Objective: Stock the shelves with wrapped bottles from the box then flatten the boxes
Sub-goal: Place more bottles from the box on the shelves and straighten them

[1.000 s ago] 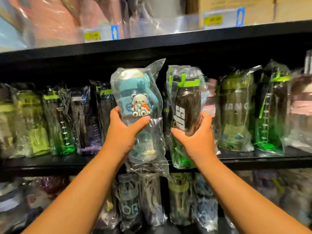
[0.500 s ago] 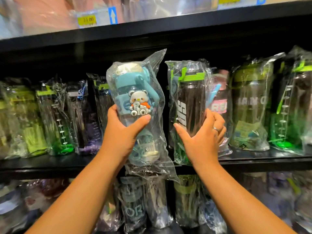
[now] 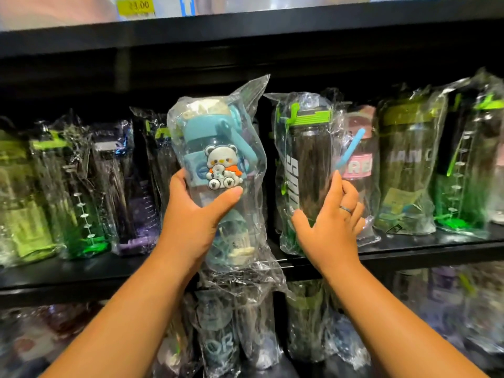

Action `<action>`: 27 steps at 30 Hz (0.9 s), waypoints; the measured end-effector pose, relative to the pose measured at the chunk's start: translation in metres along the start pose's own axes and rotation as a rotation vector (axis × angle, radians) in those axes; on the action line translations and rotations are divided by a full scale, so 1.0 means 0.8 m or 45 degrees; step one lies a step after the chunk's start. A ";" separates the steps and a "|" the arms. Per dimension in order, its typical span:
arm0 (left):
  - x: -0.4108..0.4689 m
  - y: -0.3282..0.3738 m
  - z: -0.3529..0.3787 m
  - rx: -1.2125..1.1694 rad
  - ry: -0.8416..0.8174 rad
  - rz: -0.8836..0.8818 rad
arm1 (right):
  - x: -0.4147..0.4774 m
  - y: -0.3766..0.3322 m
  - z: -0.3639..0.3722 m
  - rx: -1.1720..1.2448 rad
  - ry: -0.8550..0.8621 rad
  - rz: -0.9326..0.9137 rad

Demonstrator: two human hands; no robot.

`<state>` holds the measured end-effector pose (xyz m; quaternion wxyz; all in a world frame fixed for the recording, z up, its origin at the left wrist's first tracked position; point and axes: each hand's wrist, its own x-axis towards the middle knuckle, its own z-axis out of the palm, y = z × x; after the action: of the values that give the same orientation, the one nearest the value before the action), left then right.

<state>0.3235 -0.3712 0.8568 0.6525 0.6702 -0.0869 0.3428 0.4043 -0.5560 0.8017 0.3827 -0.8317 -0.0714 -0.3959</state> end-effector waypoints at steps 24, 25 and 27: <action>0.015 -0.012 0.007 -0.010 -0.042 0.048 | 0.003 0.017 0.003 -0.276 -0.173 -0.146; 0.016 -0.011 0.008 -0.012 -0.037 0.053 | 0.003 0.018 0.004 -0.281 -0.178 -0.139; 0.019 -0.007 0.010 -0.027 -0.026 0.067 | 0.002 0.021 0.006 -0.278 -0.187 -0.119</action>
<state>0.3406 -0.3728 0.8619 0.6494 0.6642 -0.1148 0.3521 0.4154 -0.5645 0.7913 0.2649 -0.8908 -0.0943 -0.3568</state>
